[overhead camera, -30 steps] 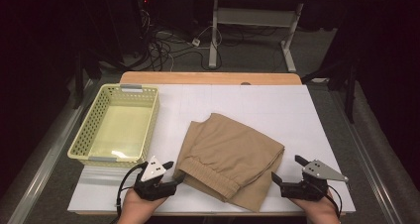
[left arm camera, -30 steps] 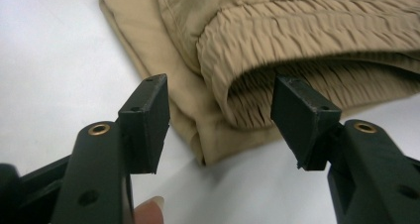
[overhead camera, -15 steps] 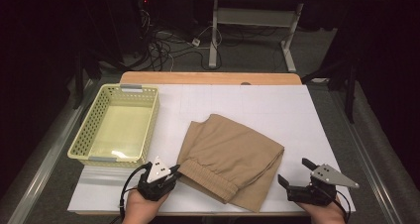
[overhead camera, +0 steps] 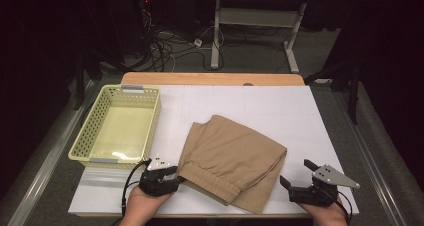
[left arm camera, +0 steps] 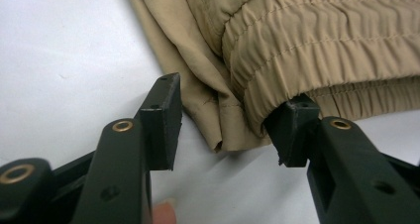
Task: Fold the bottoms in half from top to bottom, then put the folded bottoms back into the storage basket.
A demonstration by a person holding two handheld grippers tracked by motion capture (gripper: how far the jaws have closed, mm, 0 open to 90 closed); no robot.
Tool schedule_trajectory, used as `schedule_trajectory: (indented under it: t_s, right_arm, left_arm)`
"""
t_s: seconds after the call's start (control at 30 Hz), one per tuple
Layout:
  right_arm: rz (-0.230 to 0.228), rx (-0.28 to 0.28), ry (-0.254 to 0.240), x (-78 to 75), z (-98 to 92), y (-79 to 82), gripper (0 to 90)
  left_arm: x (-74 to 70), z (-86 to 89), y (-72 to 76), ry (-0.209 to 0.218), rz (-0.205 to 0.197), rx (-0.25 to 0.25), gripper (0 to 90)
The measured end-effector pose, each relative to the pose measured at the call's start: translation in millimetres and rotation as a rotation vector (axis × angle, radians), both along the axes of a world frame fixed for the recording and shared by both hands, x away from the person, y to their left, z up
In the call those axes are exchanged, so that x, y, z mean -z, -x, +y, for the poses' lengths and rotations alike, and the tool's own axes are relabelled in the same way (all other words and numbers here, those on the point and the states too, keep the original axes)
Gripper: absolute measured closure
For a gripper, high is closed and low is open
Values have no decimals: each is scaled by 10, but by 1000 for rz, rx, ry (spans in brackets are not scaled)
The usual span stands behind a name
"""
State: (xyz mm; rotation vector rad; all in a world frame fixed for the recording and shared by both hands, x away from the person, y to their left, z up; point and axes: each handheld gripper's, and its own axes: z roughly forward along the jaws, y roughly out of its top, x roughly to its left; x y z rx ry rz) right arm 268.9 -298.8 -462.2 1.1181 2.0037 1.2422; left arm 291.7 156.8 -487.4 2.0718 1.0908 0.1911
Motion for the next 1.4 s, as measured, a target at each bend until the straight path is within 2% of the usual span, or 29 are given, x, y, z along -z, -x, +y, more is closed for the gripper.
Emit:
schedule_trajectory:
  t_s: [0.2, 0.47, 0.57, 0.63, 0.8, 0.87, 0.97, 1.07, 1.17, 1.3, 1.4]
  right_arm:
    - [13, 4, -5, 32, 3, 14, 6]
    - [14, 21, -21, 29, 7, -15, 6]
    - [14, 23, -15, 32, 25, -19, 6]
    - [17, 15, -10, 37, 34, -7, 8]
    - [9, 9, -5, 31, 31, 10, 8]
    - [6, 9, -12, 19, 28, 15, 8]
    - [-1, 8, -19, 4, 29, 13, 8]
    - [1, 13, -20, -4, 47, -5, 21]
    - [1, 35, -40, -44, 95, -34, 81]
    - [17, 36, -52, -77, 215, -120, 143]
    - [35, 39, -25, -72, 291, -206, 162]
  left_arm:
    - [11, 3, -17, 45, 29, 35, 659]
    - [7, -9, 17, 38, -7, 62, 783]
    - [-4, -5, 20, 32, -23, 82, 792]
    - [-5, 3, 19, 39, -18, 82, 793]
    - [-43, -1, 53, 21, -45, 90, 801]
    - [-60, 23, 77, 4, -66, 110, 801]
    - [-62, 100, 110, -2, -63, 98, 801]
    - [-40, 145, 125, -30, -73, 89, 801]
    - [-4, 129, 119, -41, -92, 93, 799]
    - [8, 151, 86, -14, -72, 95, 797]
    - [10, 154, 81, -10, -69, 97, 796]
